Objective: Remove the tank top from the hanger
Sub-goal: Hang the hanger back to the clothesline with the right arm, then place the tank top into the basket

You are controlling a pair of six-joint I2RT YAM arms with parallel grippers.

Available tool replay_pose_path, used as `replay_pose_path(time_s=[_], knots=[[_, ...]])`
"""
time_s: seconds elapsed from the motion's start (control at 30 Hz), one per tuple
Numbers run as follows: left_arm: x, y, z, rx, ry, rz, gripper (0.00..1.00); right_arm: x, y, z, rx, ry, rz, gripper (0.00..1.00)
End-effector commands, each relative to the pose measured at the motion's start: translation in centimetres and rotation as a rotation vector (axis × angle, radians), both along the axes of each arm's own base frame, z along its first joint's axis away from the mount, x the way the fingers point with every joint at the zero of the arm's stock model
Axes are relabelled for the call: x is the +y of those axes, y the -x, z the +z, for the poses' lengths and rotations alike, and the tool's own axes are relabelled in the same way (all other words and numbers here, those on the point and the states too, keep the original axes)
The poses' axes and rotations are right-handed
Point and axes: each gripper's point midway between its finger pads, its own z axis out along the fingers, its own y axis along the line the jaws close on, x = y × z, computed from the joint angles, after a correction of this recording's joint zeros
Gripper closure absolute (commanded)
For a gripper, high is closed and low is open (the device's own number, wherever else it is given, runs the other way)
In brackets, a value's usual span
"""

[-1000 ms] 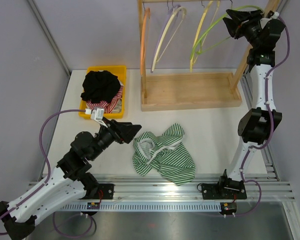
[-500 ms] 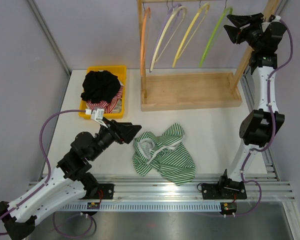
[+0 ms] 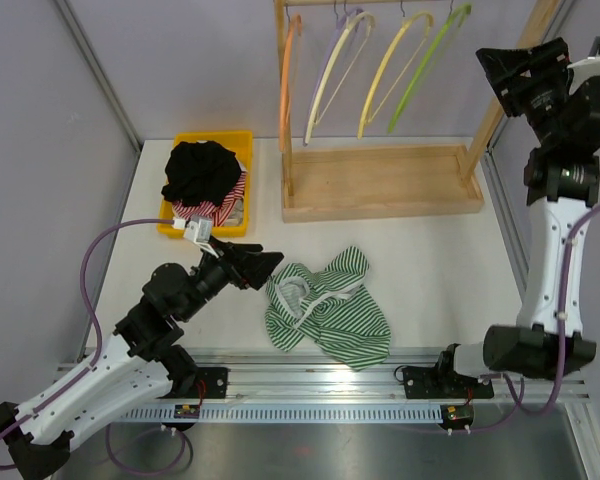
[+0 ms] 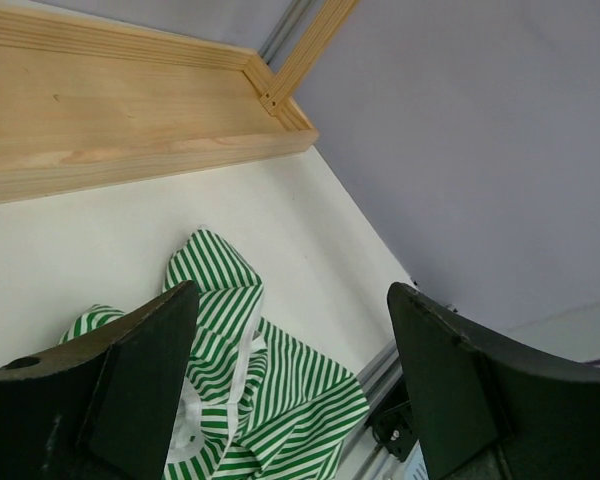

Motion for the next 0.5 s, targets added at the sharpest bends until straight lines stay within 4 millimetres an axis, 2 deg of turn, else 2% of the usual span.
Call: replay_pose_path(time_s=[0.0,0.03,0.07,0.1,0.13,0.17,0.23,0.33,0.4,0.43,0.47], knots=[[0.5,-0.5,2.1,-0.097,-0.029,0.027,0.20,0.9,5.7,1.4,-0.138,0.303,-0.096,0.19],[0.7,-0.8,2.1,-0.099,-0.039,0.041,0.20,1.1,6.0,-0.5,-0.111,0.328,-0.088,0.11],[0.7,-1.0,2.0,-0.106,-0.054,0.049,0.20,1.7,8.1,0.0,-0.157,0.391,-0.087,0.05],[0.7,-1.2,2.0,-0.109,-0.063,0.057,0.19,2.0,8.8,-0.6,-0.161,0.418,-0.082,0.03],[0.8,-1.4,1.4,-0.093,-0.090,0.066,0.17,2.3,10.1,-2.1,-0.157,0.465,-0.078,0.01],[0.8,-1.6,1.2,-0.089,-0.107,0.073,0.06,2.4,10.8,-2.7,-0.159,0.490,-0.074,0.01],[0.9,-1.9,0.8,-0.083,-0.136,0.082,0.01,2.7,12.6,-5.0,-0.154,0.549,-0.076,0.00],[0.9,-2.5,-0.1,-0.063,-0.164,0.105,0.01,2.5,14.9,-8.3,-0.124,0.620,-0.092,0.01],[1.1,-2.7,-0.3,-0.062,-0.177,0.117,0.01,2.5,15.9,-10.1,-0.101,0.647,-0.096,0.00],[1.1,-2.9,-0.6,-0.055,-0.191,0.128,0.01,2.1,16.4,-11.9,-0.064,0.667,-0.113,0.01],[1.2,-3.0,-0.7,-0.055,-0.199,0.132,0.01,2.2,16.6,-12.8,-0.049,0.676,-0.110,0.00]])
